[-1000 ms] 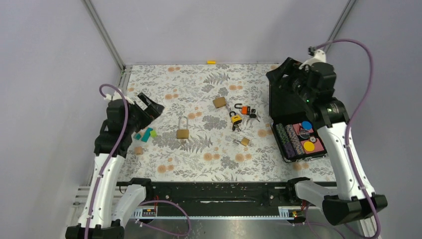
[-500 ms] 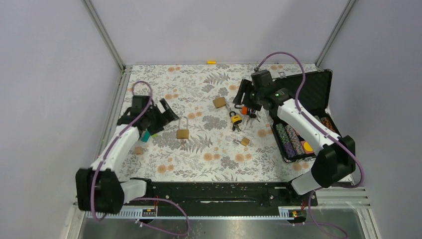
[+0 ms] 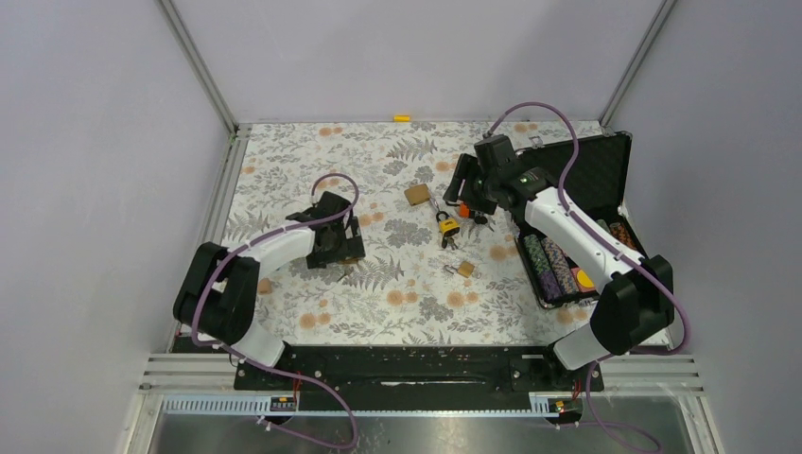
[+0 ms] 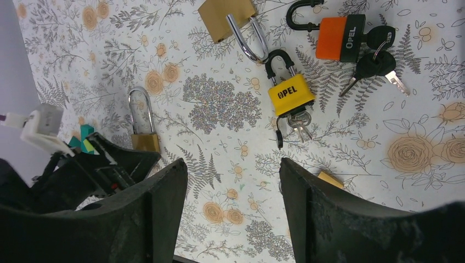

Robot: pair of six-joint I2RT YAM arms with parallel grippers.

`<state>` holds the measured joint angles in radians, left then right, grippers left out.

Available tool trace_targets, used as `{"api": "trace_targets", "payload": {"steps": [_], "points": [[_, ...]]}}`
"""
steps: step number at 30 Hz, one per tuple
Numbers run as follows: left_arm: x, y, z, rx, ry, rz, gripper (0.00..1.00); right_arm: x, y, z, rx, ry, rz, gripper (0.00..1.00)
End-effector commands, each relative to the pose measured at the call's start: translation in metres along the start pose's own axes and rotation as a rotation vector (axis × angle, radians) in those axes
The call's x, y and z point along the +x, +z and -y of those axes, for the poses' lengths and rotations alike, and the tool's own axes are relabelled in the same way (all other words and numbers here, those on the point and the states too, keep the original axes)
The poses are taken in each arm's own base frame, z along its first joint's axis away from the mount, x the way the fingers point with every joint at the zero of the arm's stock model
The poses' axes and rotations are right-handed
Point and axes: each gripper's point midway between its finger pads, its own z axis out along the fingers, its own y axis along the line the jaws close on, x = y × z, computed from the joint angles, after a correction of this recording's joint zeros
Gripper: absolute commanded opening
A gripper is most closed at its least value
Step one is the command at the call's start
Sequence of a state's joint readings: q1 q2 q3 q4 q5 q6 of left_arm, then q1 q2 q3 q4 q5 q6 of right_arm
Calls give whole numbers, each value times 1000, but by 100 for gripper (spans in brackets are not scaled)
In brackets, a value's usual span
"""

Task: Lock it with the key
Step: Pick up the lock from the center of the board.

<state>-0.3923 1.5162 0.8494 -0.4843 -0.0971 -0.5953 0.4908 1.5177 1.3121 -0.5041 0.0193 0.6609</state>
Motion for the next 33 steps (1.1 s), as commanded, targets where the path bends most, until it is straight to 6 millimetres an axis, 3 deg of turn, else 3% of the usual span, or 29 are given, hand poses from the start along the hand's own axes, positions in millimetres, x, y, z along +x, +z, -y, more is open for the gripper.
{"api": "trace_targets", "payload": {"steps": [1, 8, 23, 25, 28, 33], "points": [[-34, 10, 8, -34, -6, 116, 95, -8, -14, -6, -16, 20, 40, 69], [-35, 18, 11, -34, 42, 94, 93, -3, -14, -2, -13, 19, 28, 69], [-5, 27, 5, -116, 136, -47, 67, -8, -14, -9, -31, 12, 29, 70], [-3, 26, 5, -117, 140, -57, 58, -8, -13, -10, -35, 12, 29, 70], [-3, 22, 4, -127, 143, -67, 32, -9, -12, -13, -42, 16, 24, 70], [-26, -3, 16, -88, 175, -13, 0, -14, -12, -18, -51, 7, 30, 70]]}}
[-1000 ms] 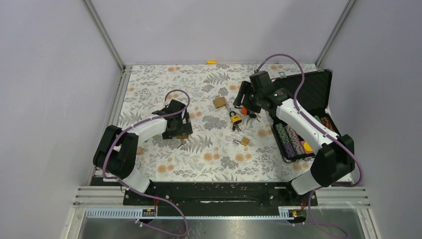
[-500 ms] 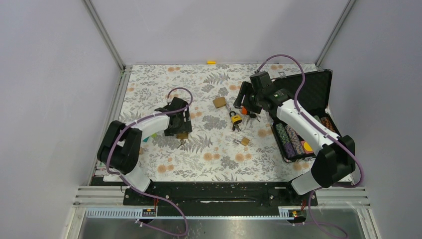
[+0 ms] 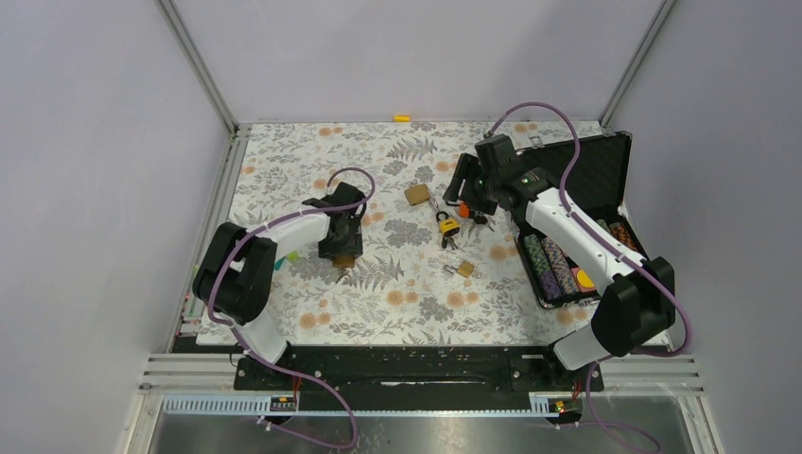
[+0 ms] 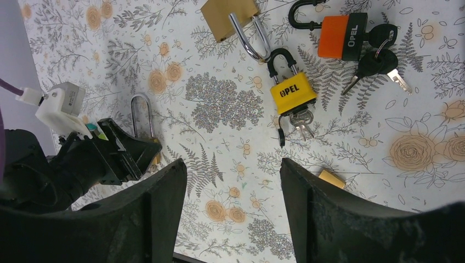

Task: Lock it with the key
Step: Pick up the lock from the center of the board.

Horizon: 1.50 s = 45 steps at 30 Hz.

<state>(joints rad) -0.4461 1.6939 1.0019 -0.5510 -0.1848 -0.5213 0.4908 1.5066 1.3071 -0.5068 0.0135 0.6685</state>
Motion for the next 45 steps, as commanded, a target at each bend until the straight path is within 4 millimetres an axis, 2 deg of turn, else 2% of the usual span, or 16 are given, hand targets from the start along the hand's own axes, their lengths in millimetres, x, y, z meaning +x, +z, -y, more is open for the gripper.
{"api": "trace_targets", "payload": {"steps": [1, 5, 9, 11, 16, 19, 23, 27, 30, 37, 41, 45], "points": [[-22, -33, 7, 36, 47, 42, 0, -14, -9, -19, -55, -4, 25, 70], [-45, -79, 29, 188, 92, 120, 0, -14, -12, -30, -101, -23, 3, 71], [-58, -119, 46, 317, 137, 174, 0, -14, -17, -45, -171, -57, -24, 72], [-62, -134, 50, 358, 148, 195, 0, -13, -23, -58, -241, -78, -40, 74], [-69, -175, 72, 521, 193, 239, 0, -11, -49, -106, -525, -126, -65, 77], [-68, -207, 87, 655, 259, 267, 0, -12, -67, -126, -665, -185, -52, 78], [-61, -259, 101, 841, 395, 340, 0, -12, -87, -136, -777, -360, 10, 78], [-45, -309, 105, 1001, 534, 395, 0, -10, -111, -149, -899, -471, 24, 77], [-34, -338, 105, 1084, 603, 406, 0, -9, -125, -156, -962, -525, 26, 78], [-20, -388, 105, 1223, 687, 463, 0, -11, -158, -166, -1058, -672, 78, 79], [-16, -402, 104, 1264, 715, 485, 0, -10, -176, -172, -1117, -721, 64, 77], [-15, -407, 104, 1274, 724, 494, 0, -2, -195, -178, -1209, -736, 17, 63]]}}
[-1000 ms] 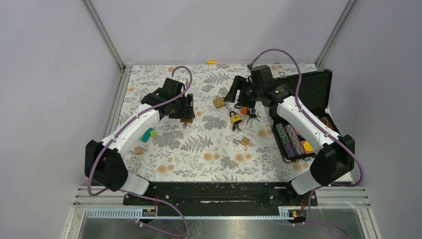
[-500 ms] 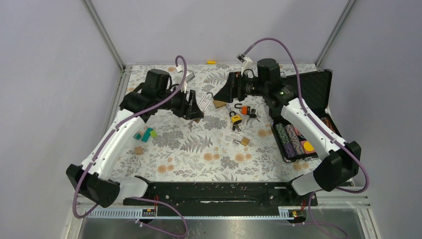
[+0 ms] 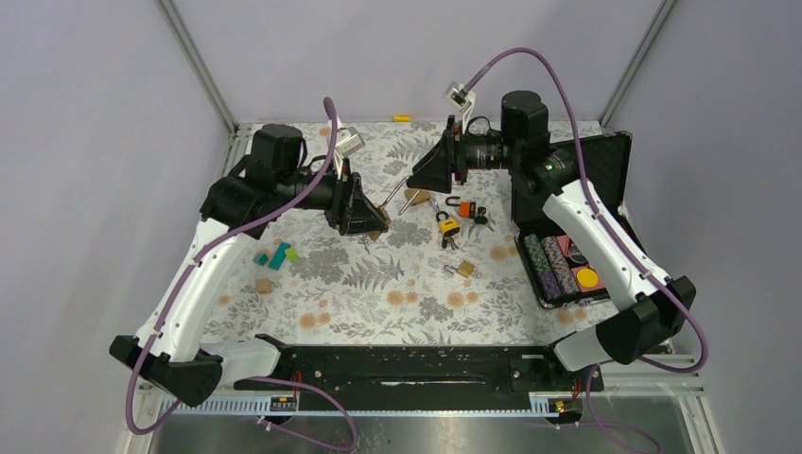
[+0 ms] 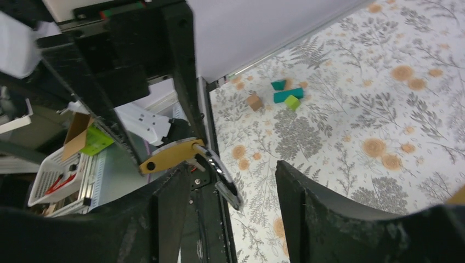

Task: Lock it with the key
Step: Pick up the lock from the center of the board.

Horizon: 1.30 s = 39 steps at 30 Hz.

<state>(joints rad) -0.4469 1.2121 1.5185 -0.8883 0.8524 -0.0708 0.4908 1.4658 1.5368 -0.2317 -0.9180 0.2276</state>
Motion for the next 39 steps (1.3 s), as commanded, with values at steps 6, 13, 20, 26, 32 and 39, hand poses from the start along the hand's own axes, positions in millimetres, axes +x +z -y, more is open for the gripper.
{"api": "trace_targets", "payload": {"steps": [6, 13, 20, 26, 32, 39], "points": [[-39, -21, 44, 110, 164, 118, 0, -13, -17, -55, -192, -92, -15, 54], [-41, -22, 51, 142, 168, 128, 0, -18, -16, -54, -181, -98, -15, 45], [-43, -22, 53, 152, 172, 133, 0, -41, -20, -70, -217, -143, 51, 35], [-53, -26, 61, 168, 190, 171, 0, -42, -25, -76, -217, -160, 36, 0], [-66, -32, 70, 173, 214, 229, 79, -67, -37, -88, -150, -220, 135, 0], [-96, -35, 65, 124, 190, 400, 99, -107, -57, -110, -84, -269, 318, 0]]}}
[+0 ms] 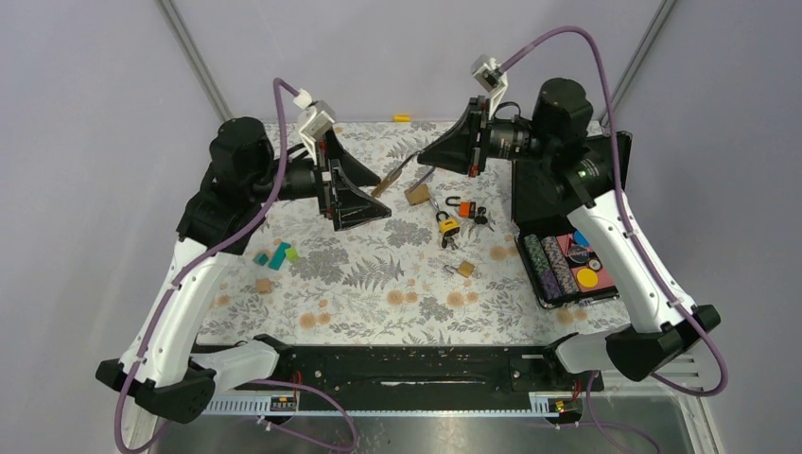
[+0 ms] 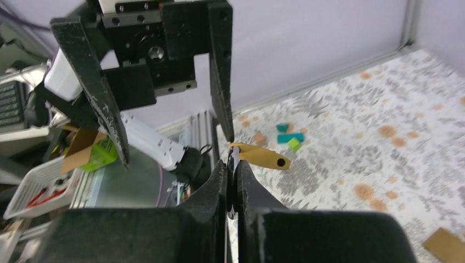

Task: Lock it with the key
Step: Pick up the lock from the center of the board.

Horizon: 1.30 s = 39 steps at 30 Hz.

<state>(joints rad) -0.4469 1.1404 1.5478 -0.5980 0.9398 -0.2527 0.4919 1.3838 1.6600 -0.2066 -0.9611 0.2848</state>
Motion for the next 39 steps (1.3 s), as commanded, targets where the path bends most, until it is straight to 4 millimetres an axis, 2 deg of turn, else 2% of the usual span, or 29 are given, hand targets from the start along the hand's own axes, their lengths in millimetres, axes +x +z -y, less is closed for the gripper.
{"api": "trace_targets", "payload": {"steps": [1, 8, 13, 18, 23, 26, 28, 33, 35, 39], "points": [[-44, -2, 7, -22, 76, 192, 99, -63, -19, -39, 16, -143, 209, 0], [-74, -6, -1, -92, 126, 323, 99, -96, -30, -53, 31, -133, 386, 0], [-86, -3, 7, -29, 189, 378, 99, -114, -38, -58, 30, -72, 507, 0], [-97, 4, 12, 45, 178, 409, 98, -125, -41, -62, 9, -4, 569, 0], [-92, 5, 12, 66, 160, 413, 78, -131, -48, -61, 27, 36, 634, 0], [-87, 5, 11, 71, 143, 418, 75, -133, -51, -63, 21, 50, 658, 0], [-89, 4, 14, 89, 140, 437, 71, -133, -51, -62, 25, 58, 660, 0], [-97, 2, 25, 158, 160, 485, 51, -136, -52, -62, 0, 107, 689, 0], [-98, 2, 23, 154, 155, 493, 44, -138, -50, -64, -31, 136, 693, 0], [-104, -4, 24, 153, 153, 531, 39, -137, -48, -61, -45, 169, 692, 0]]}}
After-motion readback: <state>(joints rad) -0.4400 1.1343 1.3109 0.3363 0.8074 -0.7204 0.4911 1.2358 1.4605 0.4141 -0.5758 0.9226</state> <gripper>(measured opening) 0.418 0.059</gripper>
